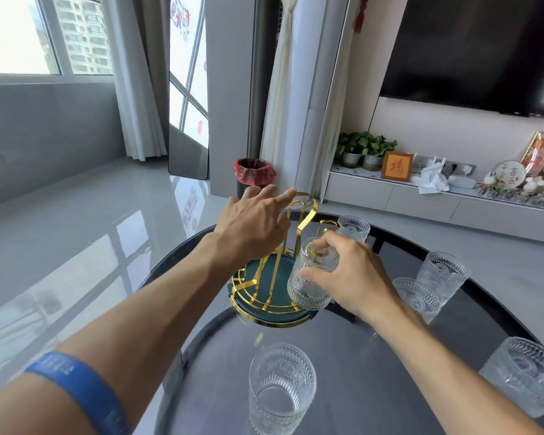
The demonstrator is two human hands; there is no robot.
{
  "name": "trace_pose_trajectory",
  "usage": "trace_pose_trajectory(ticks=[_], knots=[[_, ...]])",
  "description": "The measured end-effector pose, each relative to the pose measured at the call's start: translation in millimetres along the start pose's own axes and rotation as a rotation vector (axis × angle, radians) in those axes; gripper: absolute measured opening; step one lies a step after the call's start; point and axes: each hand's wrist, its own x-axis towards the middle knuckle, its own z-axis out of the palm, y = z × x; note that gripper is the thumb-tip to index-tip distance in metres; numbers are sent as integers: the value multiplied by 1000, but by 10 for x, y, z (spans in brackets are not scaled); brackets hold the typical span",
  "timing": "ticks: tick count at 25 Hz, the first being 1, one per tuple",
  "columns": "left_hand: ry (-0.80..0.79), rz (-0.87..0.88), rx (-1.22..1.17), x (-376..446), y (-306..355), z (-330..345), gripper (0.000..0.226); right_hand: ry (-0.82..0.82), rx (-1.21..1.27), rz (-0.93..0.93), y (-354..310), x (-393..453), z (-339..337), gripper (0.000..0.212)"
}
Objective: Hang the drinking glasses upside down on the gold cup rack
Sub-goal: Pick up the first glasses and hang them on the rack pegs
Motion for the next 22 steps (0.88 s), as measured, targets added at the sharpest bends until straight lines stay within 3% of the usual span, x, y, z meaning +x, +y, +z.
trace_pose_trajectory(ticks=[7,10,12,14,15,18,22], knots=[[-76,-44,-17,-42,40,0,60,-50,-9,15,24,-39,15,38],[-138,-115,-180,-173,148,-97,68,-64,-5,31,50,-119,-1,53],[-6,-164,-396,-570,262,-70,70,-19,47,37,111,-325,-18,64],[124,-177,-560,-1067,404,-66,65,57,134,53,188,-614,-15,64],[115,-157,-603,-1244,454,-93,65,93,178,72,239,-757,-2,59],[-68,-47,-519,-1569,552,-146,83,117,283,139,362,-1221,85,44],[-401,35,-265,-1872,613,27,106,10,345,214,374,-1606,181,27]])
